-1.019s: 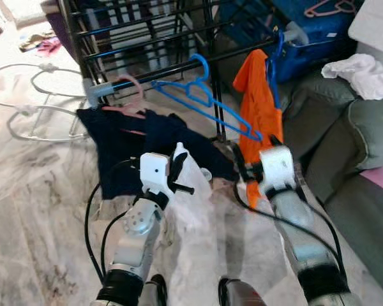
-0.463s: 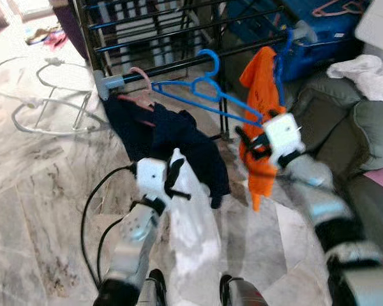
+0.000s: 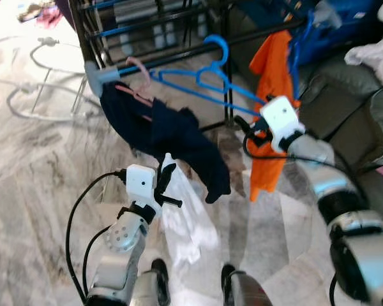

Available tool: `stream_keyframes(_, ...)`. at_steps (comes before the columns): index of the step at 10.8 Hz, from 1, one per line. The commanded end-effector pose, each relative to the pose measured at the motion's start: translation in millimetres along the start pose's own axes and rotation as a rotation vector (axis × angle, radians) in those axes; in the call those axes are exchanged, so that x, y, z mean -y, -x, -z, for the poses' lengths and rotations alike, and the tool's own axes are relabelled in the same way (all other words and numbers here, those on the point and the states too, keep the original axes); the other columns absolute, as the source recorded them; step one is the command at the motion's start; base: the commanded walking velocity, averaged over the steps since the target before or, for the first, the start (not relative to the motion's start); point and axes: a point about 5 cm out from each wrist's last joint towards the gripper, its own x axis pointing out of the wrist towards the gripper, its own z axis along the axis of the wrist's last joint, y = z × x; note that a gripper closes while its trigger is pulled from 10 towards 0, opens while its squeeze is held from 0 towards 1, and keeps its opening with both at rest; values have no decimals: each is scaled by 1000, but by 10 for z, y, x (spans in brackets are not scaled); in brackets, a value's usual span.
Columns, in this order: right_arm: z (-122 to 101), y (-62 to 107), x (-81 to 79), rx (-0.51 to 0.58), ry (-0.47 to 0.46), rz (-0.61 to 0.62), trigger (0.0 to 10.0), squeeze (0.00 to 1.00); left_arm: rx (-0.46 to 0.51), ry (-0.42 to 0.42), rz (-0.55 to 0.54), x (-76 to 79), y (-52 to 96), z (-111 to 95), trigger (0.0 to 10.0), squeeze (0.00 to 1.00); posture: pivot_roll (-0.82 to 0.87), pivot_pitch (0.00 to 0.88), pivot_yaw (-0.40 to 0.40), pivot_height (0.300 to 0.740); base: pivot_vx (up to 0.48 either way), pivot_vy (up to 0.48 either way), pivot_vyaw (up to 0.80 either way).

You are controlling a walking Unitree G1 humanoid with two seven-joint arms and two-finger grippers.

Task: Hang hanger

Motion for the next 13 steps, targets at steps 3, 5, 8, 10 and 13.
stream_keyframes(3, -79, -104, -10, -30, 79, -73, 10000, 0, -30, -11, -15, -12, 132, -7, 10000, 0, 22, 386, 60, 740, 0, 0, 0)
stream_keyframes(5, -220, -178, 75, -25, 137, -66, 10000, 0, -40, -20, -33, -36, 190, -27, 10000, 0, 55, 394, 52, 740, 0, 0, 0)
stream_keyframes(8, -257, -207, -41, 35, -47, -128, 10000, 0, -53, -25, -109, -136, 253, -34, 10000, 0, 53, 371, 33, 740, 0, 0, 0)
stream_keyframes(10, -27, -46, -340, 115, -237, -136, 10000, 0, -104, -85, -204, -247, 243, 54, 10000, 0, 3, 338, 38, 740, 0, 0, 0)
stream_keyframes(13, 102, 242, -551, 192, -361, 26, 10000, 0, -75, -80, -181, -256, 100, -9, 10000, 0, -71, 301, 68, 740, 0, 0, 0)
